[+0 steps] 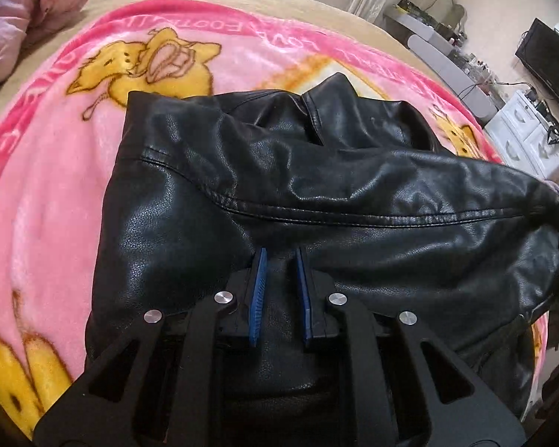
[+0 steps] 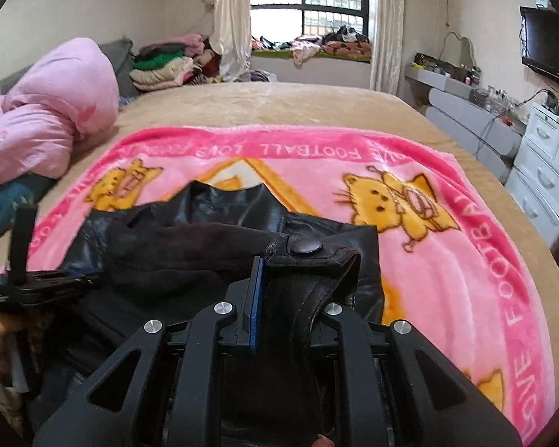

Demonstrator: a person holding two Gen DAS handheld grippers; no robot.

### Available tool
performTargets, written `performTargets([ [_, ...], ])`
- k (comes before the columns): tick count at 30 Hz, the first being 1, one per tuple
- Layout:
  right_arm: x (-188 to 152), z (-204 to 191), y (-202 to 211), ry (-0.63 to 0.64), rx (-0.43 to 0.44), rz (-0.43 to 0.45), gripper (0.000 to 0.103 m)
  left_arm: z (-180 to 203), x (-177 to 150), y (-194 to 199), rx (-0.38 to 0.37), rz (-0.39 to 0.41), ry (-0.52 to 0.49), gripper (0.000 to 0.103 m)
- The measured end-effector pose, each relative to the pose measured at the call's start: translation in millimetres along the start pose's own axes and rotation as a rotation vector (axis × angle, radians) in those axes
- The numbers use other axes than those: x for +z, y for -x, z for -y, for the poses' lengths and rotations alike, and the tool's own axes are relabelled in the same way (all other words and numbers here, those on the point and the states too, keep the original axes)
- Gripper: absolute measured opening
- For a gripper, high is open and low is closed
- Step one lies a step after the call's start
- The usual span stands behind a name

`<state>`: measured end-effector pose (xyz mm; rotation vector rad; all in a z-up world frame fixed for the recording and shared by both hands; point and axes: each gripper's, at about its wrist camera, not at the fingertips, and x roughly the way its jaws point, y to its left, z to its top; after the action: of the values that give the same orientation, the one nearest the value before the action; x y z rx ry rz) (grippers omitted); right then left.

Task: Fold large clothes
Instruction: 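Lay the hem over the collar and open both tools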

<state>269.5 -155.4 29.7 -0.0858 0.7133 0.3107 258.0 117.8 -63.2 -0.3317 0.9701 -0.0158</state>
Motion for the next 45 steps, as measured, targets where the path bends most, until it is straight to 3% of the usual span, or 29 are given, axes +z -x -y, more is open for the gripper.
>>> performTargets([
  [1,-1,3,-3,-0.022,-0.004,-0.019,0.021,-1,0,0,-0.005,-0.001,0.005,0.009],
  [2,-2,7,-4,-0.045,-0.019,-0.033,0.034,-3,0,1,-0.011,-0.002,0.012,0.009],
  [7,-11,25,10,-0.142,-0.071,0.006,0.041,-3,2,0,-0.018,-0.005,0.021,0.009],
  [10,-13,19,19,-0.166,-0.089,0.06,0.042,-1,3,-1,-0.006,-0.002,0.012,0.009],
  [13,-9,-2,12,-0.105,-0.043,0.054,0.042,1,3,-1,0.0,-0.001,0.009,0.009],
  [19,-4,-50,-41,0.042,0.006,-0.074,0.048,0,3,0,-0.009,-0.003,0.016,0.009],
  [21,-13,-48,-68,0.035,-0.041,-0.168,0.049,-1,3,0,-0.017,-0.005,0.022,0.009],
  [23,-27,-35,-97,-0.042,-0.02,-0.263,0.048,-2,4,0,-0.024,-0.008,0.024,0.009],
  [26,-35,-27,-105,-0.07,0.015,-0.248,0.048,-1,3,-1,-0.025,-0.009,0.02,0.009],
  [31,-29,-28,-69,-0.075,0.054,-0.182,0.049,3,4,5,-0.007,0.0,0.006,0.009],
  [32,-29,-27,-61,-0.077,0.061,-0.167,0.051,7,5,10,0.004,0.002,-0.008,0.012],
  [35,-31,-29,-36,-0.059,0.082,-0.132,0.056,19,2,23,-0.006,0.007,-0.059,0.042],
  [39,-39,-34,-14,-0.029,0.092,-0.111,0.058,34,-9,35,0.007,0.013,-0.127,0.047],
  [45,-51,-46,-8,-0.015,0.122,-0.124,0.061,30,-26,56,-0.049,0.043,-0.111,0.048],
])
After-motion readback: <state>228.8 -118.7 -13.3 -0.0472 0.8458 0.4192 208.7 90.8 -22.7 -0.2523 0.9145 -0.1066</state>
